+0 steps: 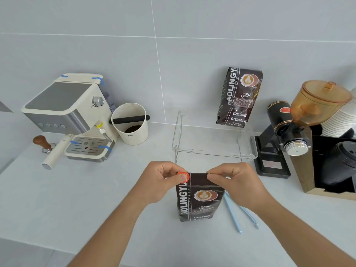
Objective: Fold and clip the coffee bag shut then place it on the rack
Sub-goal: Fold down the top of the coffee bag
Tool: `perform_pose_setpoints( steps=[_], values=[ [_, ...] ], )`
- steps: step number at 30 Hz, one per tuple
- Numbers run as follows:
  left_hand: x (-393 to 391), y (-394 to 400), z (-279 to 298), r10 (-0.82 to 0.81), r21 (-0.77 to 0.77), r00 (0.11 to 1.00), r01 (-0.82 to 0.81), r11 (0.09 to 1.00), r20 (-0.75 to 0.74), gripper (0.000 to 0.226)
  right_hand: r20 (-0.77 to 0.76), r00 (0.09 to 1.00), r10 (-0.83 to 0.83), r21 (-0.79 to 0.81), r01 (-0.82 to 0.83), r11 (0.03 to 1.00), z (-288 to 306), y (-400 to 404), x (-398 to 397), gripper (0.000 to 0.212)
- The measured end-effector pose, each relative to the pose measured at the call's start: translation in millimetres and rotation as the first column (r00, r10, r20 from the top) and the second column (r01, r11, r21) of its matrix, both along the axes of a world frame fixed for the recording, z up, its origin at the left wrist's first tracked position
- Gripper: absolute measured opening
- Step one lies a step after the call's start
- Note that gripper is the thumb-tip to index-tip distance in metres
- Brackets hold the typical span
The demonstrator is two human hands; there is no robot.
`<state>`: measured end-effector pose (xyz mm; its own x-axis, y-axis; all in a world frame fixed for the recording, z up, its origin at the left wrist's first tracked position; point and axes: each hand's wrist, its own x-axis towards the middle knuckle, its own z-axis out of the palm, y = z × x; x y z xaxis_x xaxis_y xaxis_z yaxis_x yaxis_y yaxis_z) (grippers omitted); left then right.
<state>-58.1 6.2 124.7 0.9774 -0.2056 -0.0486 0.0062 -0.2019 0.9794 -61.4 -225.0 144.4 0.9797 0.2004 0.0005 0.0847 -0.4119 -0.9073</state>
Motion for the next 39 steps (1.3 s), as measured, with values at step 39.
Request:
perform_pose_setpoints(
  steps=[39],
  values=[
    [-10, -7, -7, -0.063, 0.068, 0.998, 0.061, 0.996, 0.026, 0.021, -0.173, 0.982, 0.076, 0.167, -0.047, 0.985, -16, -4, 3, 0.018]
  ],
)
